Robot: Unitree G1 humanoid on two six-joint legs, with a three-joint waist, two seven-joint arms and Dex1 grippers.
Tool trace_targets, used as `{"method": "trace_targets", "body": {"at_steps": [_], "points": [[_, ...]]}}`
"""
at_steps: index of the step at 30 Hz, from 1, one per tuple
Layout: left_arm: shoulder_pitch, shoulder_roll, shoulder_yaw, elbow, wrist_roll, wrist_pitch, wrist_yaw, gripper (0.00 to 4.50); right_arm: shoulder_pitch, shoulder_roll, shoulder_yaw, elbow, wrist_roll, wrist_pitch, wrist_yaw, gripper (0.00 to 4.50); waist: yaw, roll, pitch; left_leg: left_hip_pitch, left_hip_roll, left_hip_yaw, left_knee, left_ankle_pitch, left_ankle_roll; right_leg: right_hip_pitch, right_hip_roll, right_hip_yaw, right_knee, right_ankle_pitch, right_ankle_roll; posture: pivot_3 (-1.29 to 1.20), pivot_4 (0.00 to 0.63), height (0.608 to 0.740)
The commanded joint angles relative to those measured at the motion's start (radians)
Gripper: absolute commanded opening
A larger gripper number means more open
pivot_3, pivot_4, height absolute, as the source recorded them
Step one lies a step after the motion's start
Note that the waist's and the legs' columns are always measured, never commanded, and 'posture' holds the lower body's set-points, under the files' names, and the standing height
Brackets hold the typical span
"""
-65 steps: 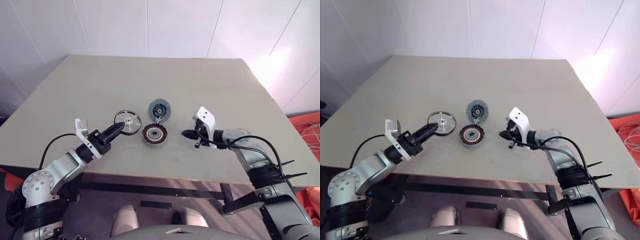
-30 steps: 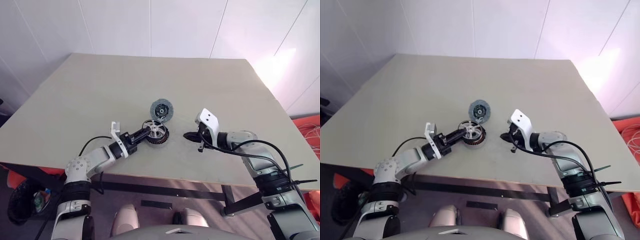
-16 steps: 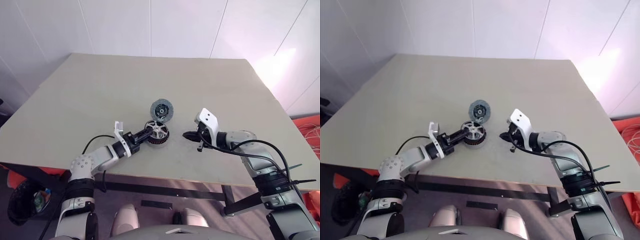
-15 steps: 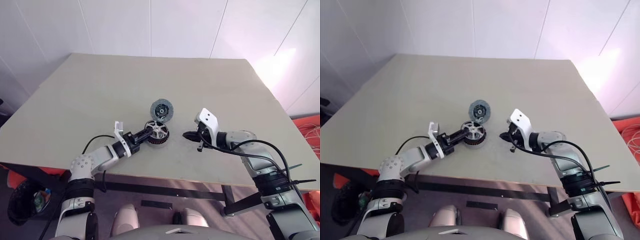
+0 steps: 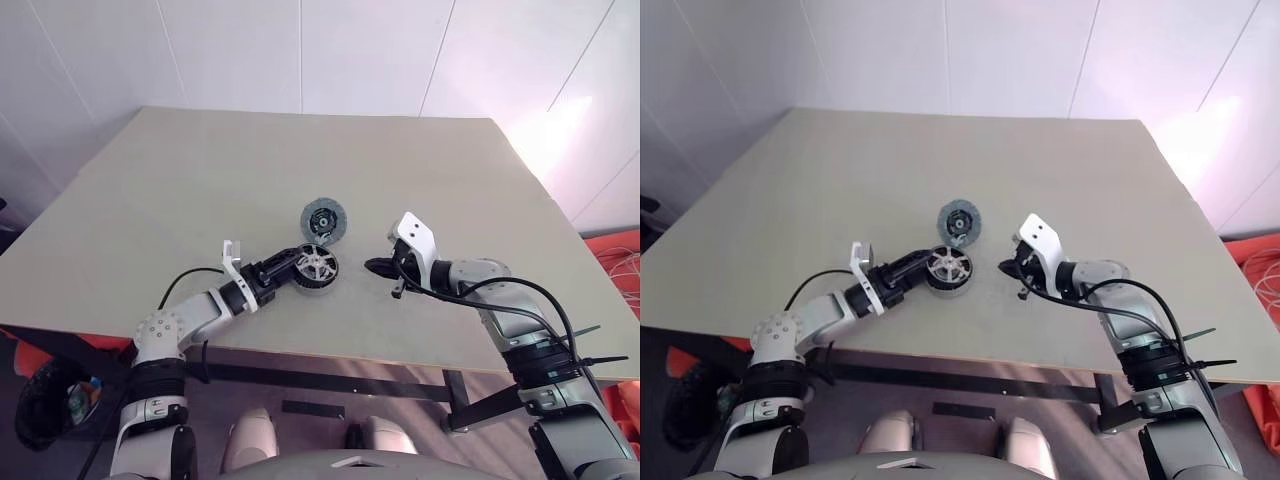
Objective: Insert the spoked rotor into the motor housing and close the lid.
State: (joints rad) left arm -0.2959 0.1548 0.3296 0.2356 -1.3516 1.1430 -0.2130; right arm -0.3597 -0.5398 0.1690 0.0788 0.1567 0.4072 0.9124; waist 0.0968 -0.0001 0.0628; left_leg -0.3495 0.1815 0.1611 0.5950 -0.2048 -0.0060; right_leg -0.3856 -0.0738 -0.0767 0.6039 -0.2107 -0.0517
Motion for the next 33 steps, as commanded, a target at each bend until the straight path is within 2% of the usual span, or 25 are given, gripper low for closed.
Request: {"method": "trace_targets", "body": {"at_steps": [1,13,16,19,25,33], "points": [[-0.005,0.026,0.042,-0.049,-0.006,-0.019,-0.015,2.91,-0.024,0.002,-0.018,-0.009,0.006,-0.019,-0.004,0.0,0.0,0.0,0.0,0.0,0.0,0.0,0.0,0.0,0.0,0.0,0.0,0.0,0.0,0.0,0.0,0.0,0.0,0.74],[0.039,0.105,0.056,-0.198,0.024,-0.051,-0.05,2.91,-0.091,0.073,-0.021,-0.034,0.057,0.009,-0.01,0.0,-0.002,0.0,0.0,0.0,0.0,0.0,0.0,0.0,0.0,0.0,0.0,0.0,0.0,0.0,0.0,0.0,0.0,0.74],[0.047,0.116,0.039,-0.212,0.079,-0.089,-0.077,2.91,-0.111,0.112,0.007,-0.025,0.048,0.01,-0.021,0.0,-0.003,0.0,0.0,0.0,0.001,0.0,0.0,0.0,0.0,0.0,0.0,0.0,0.0,0.0,0.0,0.0,0.0,0.74],[0.067,0.14,-0.032,-0.276,0.23,-0.205,-0.15,2.91,-0.125,0.177,0.06,-0.019,0.037,0.016,-0.024,0.0,-0.003,0.0,0.0,0.0,0.001,0.0,-0.001,0.0,0.0,0.0,0.0,0.0,0.0,0.0,0.0,0.0,0.0,0.74],[0.101,0.204,-0.162,-0.375,0.43,-0.323,-0.255,2.91,-0.167,0.271,0.121,0.063,-0.01,0.005,-0.068,0.0,-0.003,0.0,0.0,-0.001,0.001,0.0,-0.001,0.0,0.0,-0.001,0.0,0.0,0.0,0.0,0.0,0.0,0.0,0.74],[0.108,0.211,-0.179,-0.402,0.506,-0.358,-0.274,2.91,-0.156,0.329,0.14,0.193,-0.037,-0.034,-0.094,0.0,-0.006,0.0,0.0,0.0,0.001,0.0,-0.001,0.0,-0.001,-0.001,0.0,0.001,0.001,0.0,-0.001,0.0,0.0,0.74]]}}
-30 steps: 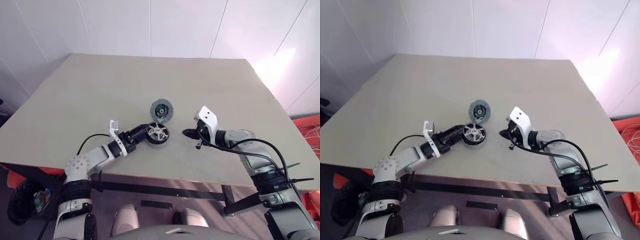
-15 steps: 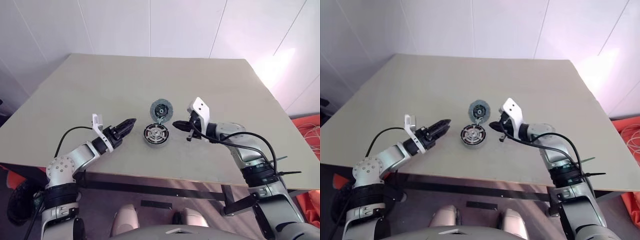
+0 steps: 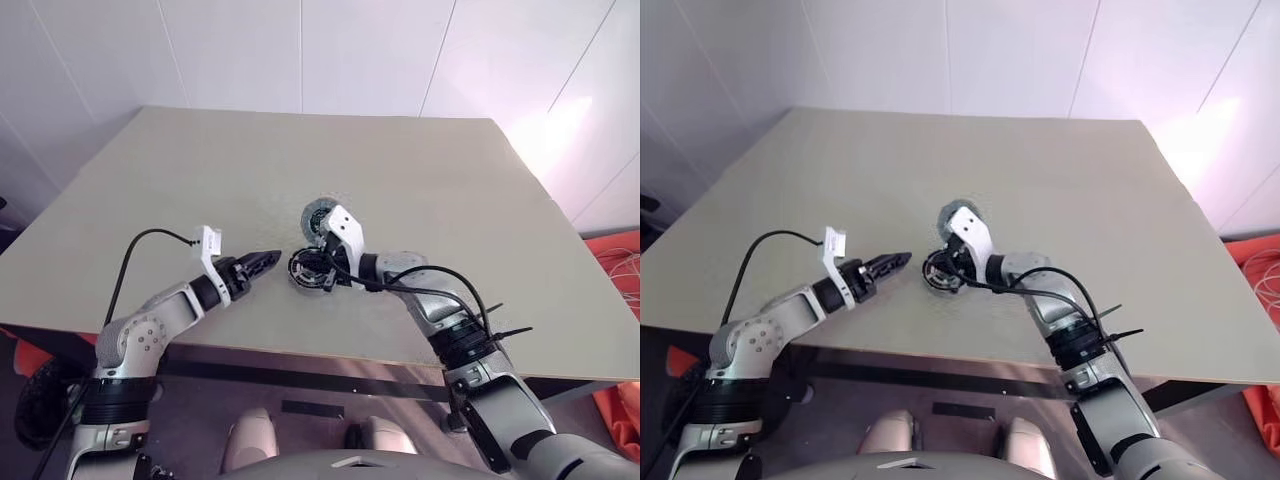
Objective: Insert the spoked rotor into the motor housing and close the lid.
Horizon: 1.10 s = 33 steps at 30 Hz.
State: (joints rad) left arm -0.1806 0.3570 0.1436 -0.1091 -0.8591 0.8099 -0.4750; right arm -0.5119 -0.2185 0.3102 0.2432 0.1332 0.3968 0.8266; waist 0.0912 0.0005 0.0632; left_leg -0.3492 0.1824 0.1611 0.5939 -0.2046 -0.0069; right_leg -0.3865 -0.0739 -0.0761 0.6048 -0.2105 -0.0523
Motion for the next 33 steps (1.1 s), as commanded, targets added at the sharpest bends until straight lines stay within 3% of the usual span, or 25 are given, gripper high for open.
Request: {"method": "trace_targets", "body": {"at_steps": [1,12,17,33], "points": [[-0.008,0.009,0.01,-0.06,0.017,-0.025,-0.013,2.91,-0.002,0.01,-0.003,0.033,-0.012,-0.027,-0.008,0.0,0.0,0.0,0.0,0.0,0.0,0.0,0.0,0.0,0.0,0.0,0.0,0.0,0.0,0.0,0.0,0.0,0.0,0.74],[-0.004,0.031,-0.038,-0.056,0.141,-0.097,-0.067,2.91,-0.062,-0.029,-0.073,-0.043,0.025,-0.037,0.0,0.0,-0.001,0.0,0.0,0.0,0.0,0.0,0.0,0.0,0.0,0.0,0.0,0.0,0.0,0.0,0.0,0.0,0.0,0.74],[0.004,0.031,-0.067,-0.036,0.219,-0.168,-0.091,2.91,-0.108,-0.029,-0.097,0.019,0.019,-0.055,-0.004,0.0,-0.008,0.0,0.0,0.0,0.0,0.0,-0.001,0.0,-0.001,-0.001,0.0,0.0,0.001,0.0,0.0,0.0,0.0,0.74],[0.005,0.031,-0.018,-0.016,0.264,-0.21,-0.09,2.91,-0.034,-0.009,-0.083,0.103,-0.014,-0.087,-0.028,0.0,-0.023,0.0,0.0,0.001,0.0,0.0,0.0,0.001,-0.001,0.0,0.0,0.0,0.001,0.0,-0.001,0.0,0.0,0.74]]}}
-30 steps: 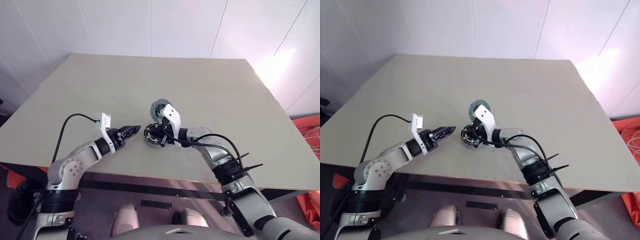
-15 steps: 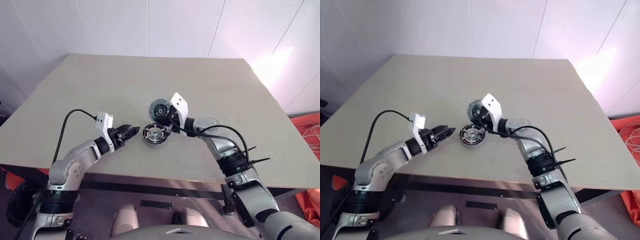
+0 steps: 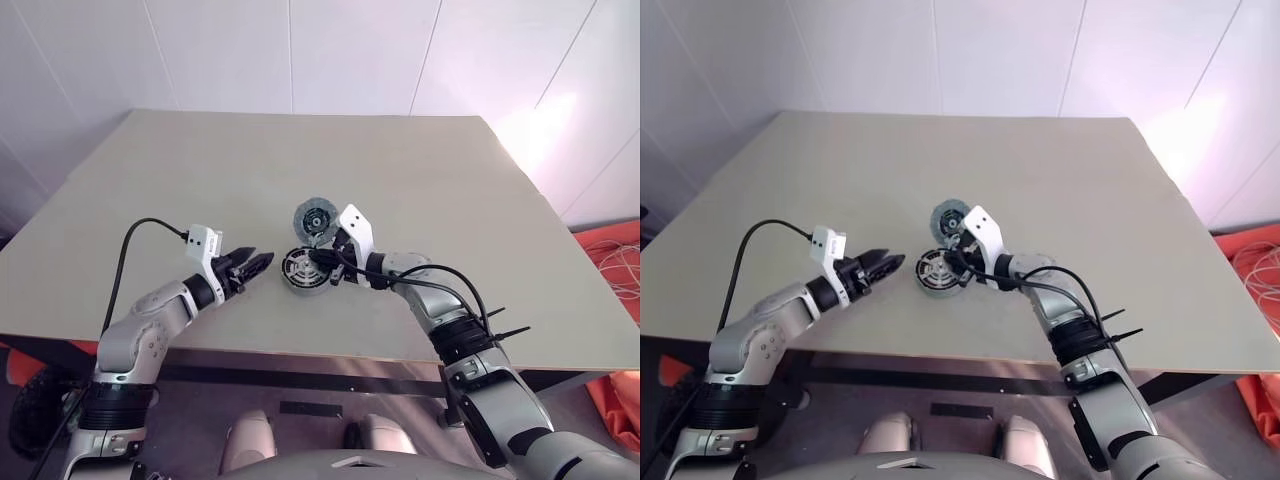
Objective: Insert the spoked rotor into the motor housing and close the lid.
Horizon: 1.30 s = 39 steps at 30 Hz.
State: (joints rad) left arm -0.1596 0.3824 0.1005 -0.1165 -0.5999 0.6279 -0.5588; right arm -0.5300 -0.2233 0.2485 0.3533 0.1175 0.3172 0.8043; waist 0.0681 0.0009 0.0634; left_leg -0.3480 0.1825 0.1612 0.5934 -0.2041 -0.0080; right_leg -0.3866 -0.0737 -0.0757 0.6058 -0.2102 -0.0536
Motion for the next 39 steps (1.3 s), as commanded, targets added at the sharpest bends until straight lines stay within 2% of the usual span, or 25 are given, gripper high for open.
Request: {"method": "trace_targets", "body": {"at_steps": [1,6,9,13,16,21,23,25,31,39], "points": [[-0.018,0.004,0.026,-0.007,0.006,-0.028,-0.007,2.91,-0.019,-0.007,-0.024,-0.012,0.003,-0.012,-0.004,0.0,0.0,0.0,0.0,0.0,0.0,0.0,0.0,0.0,0.0,0.0,0.0,0.0,0.0,0.0,0.0,0.0,0.0,0.74],[-0.026,0.003,0.024,0.005,0.016,-0.034,-0.017,2.91,-0.035,-0.027,-0.058,-0.109,0.044,-0.033,0.028,0.0,0.001,0.0,0.0,-0.001,0.0,0.0,0.0,0.0,0.0,-0.001,0.0,0.0,0.0,0.0,0.0,0.0,0.0,0.74],[-0.035,0.005,0.02,0.015,0.031,-0.044,-0.017,2.91,-0.056,-0.075,-0.063,-0.176,0.039,-0.029,0.061,0.0,0.001,0.0,0.0,-0.002,0.0,0.0,0.0,0.0,0.0,-0.002,0.0,0.0,0.0,0.0,-0.001,0.0,0.0,0.74],[-0.049,0.014,0.0,0.019,0.056,-0.058,-0.038,2.91,-0.074,-0.201,-0.032,-0.278,0.064,-0.031,0.238,0.0,0.004,0.0,0.0,-0.002,0.0,0.0,0.0,0.0,0.001,-0.001,0.0,0.0,0.0,0.0,-0.001,0.0,0.0,0.74],[-0.063,0.017,-0.025,0.025,0.098,-0.083,-0.039,2.96,-0.101,-0.284,0.001,-0.288,0.041,-0.08,0.343,0.58,0.005,0.0,0.0,-0.001,0.0,0.0,0.0,-0.001,0.001,0.0,0.0,0.0,0.0,0.0,0.0,0.0,0.0,0.74],[-0.09,0.016,-0.045,0.049,0.137,-0.108,-0.049,2.96,-0.175,-0.367,0.065,-0.235,-0.006,-0.188,0.496,2.23,0.002,0.0,0.0,-0.001,0.0,0.0,0.001,0.0,0.001,-0.001,0.0,0.0,0.0,0.0,0.0,0.0,0.0,0.74],[-0.097,0.022,-0.056,0.05,0.149,-0.11,-0.06,2.96,-0.218,-0.37,0.102,-0.192,-0.049,-0.263,0.53,3.01,0.0,0.0,0.0,-0.002,0.0,0.0,0.001,0.0,0.001,-0.001,0.0,0.0,0.001,0.0,0.0,0.0,0.0,0.74],[-0.103,0.026,-0.069,0.051,0.164,-0.115,-0.07,2.96,-0.26,-0.364,0.145,-0.137,-0.086,-0.344,0.579,3.58,0.001,0.0,0.0,-0.002,0.001,0.0,0.002,0.0,0.001,-0.001,0.0,0.0,0.001,0.001,-0.001,0.0,0.0,0.74],[-0.114,0.024,-0.095,0.045,0.193,-0.126,-0.09,2.96,-0.382,-0.281,0.273,0.084,-0.19,-0.586,0.686,3.58,0.001,0.0,0.0,-0.004,0.001,0.0,0.002,-0.001,0.001,-0.002,0.0,-0.001,0.001,0.004,-0.008,0.0,0.0,0.74],[-0.09,0.019,-0.088,0.024,0.202,-0.13,-0.079,2.96,-0.361,-0.207,0.378,0.167,-0.25,-0.724,0.745,3.58,0.0,0.0,0.0,-0.007,0.001,0.0,0.003,-0.001,0.003,-0.004,0.0,-0.001,0.001,0.005,-0.009,0.0,0.0,0.74]]}}
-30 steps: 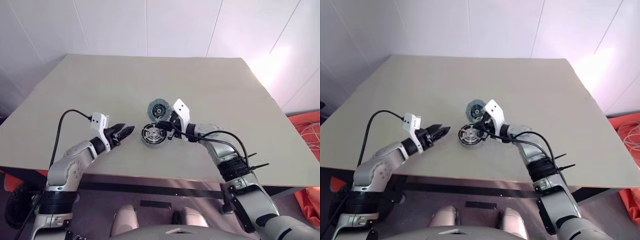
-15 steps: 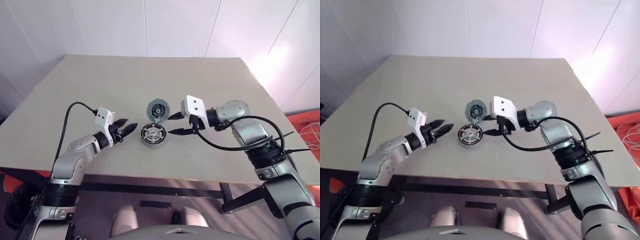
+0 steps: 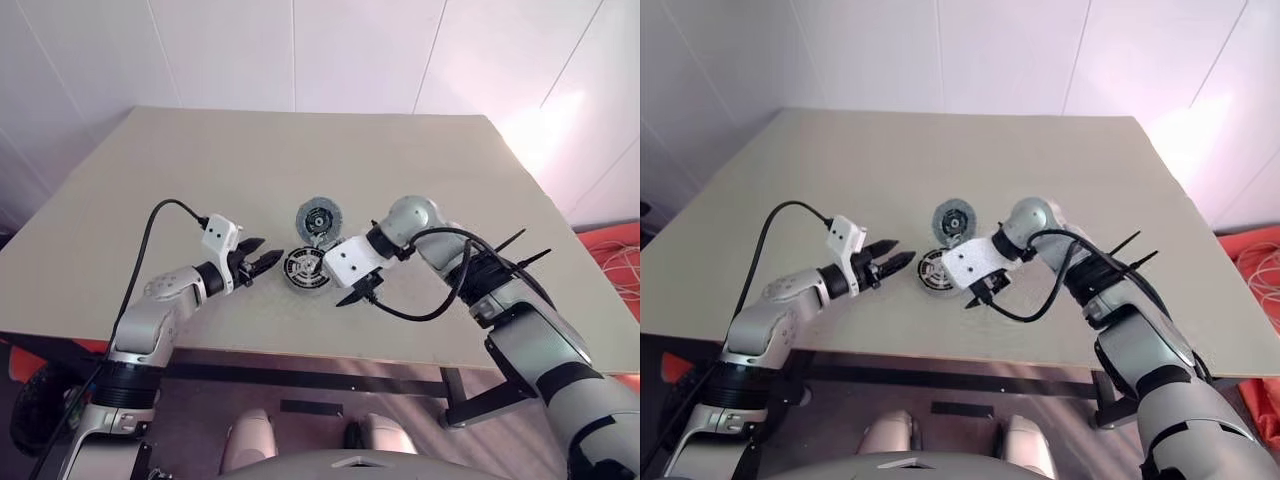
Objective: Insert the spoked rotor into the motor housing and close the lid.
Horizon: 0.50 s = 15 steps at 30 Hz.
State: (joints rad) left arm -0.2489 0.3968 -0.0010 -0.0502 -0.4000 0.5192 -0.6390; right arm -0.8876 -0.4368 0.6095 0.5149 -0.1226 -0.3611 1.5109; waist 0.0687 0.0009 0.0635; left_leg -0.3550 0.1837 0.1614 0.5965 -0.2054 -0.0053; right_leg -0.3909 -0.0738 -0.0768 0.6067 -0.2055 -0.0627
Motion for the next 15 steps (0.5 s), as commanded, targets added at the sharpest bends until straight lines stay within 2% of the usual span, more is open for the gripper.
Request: {"method": "trace_targets", "body": {"at_steps": [1,15], "points": [[0.001,0.005,0.015,-0.045,0.002,-0.02,0.002,2.96,-0.004,0.011,0.023,0.015,-0.018,-0.055,0.036,3.58,0.0,0.0,0.0,0.0,0.0,0.0,0.0,0.0,0.0,0.0,0.0,0.0,0.0,0.0,0.0,0.0,0.0,0.74],[0.029,-0.009,0.004,-0.064,0.013,-0.021,0.007,2.96,-0.122,0.055,-0.015,0.199,-0.047,-0.12,-0.005,3.58,-0.003,0.0,0.0,0.004,0.002,0.0,0.001,0.002,-0.002,0.002,0.0,-0.001,0.001,0.001,-0.001,0.0,0.0,0.74]]}}
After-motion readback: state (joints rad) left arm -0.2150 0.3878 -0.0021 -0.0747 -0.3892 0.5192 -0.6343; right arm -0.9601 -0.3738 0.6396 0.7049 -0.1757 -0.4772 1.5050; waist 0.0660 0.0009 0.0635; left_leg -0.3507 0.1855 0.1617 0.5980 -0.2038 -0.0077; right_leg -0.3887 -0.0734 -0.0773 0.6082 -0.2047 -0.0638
